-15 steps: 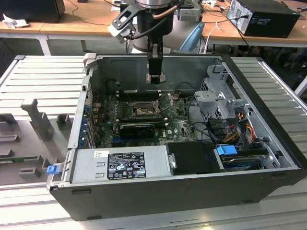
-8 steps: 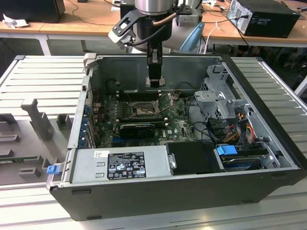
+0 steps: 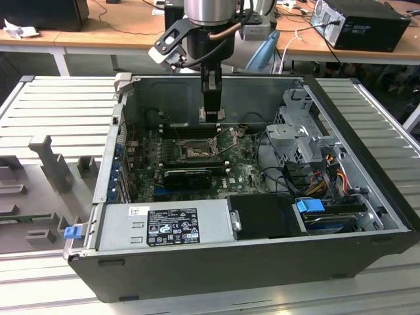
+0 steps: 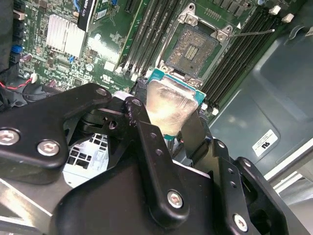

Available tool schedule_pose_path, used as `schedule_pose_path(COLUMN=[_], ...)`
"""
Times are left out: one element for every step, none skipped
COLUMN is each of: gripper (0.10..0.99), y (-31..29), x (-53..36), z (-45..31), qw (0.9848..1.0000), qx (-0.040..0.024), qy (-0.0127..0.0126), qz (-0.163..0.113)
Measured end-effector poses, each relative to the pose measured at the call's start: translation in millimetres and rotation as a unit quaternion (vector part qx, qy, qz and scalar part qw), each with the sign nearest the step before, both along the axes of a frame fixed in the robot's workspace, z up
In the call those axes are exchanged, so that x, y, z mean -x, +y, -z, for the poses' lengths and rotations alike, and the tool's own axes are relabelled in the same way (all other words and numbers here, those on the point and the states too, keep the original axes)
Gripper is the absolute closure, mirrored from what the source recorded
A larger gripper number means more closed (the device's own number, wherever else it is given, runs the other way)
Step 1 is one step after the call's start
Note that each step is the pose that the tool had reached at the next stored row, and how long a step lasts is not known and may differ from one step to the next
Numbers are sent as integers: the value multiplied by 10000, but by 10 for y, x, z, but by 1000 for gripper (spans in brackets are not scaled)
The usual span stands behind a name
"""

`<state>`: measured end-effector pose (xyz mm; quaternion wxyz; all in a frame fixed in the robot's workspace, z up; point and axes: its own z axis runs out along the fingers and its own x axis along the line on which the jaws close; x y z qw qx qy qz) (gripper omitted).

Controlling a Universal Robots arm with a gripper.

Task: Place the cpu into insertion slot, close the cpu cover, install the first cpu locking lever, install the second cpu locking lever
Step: 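Place the cpu into insertion slot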

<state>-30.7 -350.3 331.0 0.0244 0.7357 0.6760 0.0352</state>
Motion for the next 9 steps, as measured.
schedule_pose_path(gripper=[557, 557, 557, 557, 557, 557, 557, 557, 557], y=[0, 0, 0, 0, 0, 0, 0, 0, 0], x=[0, 0, 0, 0, 1, 4, 6, 9, 10], z=[3, 9, 14, 19, 21, 24, 26, 31, 41], qw=[10000, 10000, 10000, 10000, 10000, 10000, 10000, 10000, 10000], qx=[0, -1, -1, -1, 0, 0, -1, -1, -1], qy=[0, -1, 0, 0, 0, 0, 0, 0, -1], qz=[0, 0, 0, -1, -1, 0, -1, -1, -12])
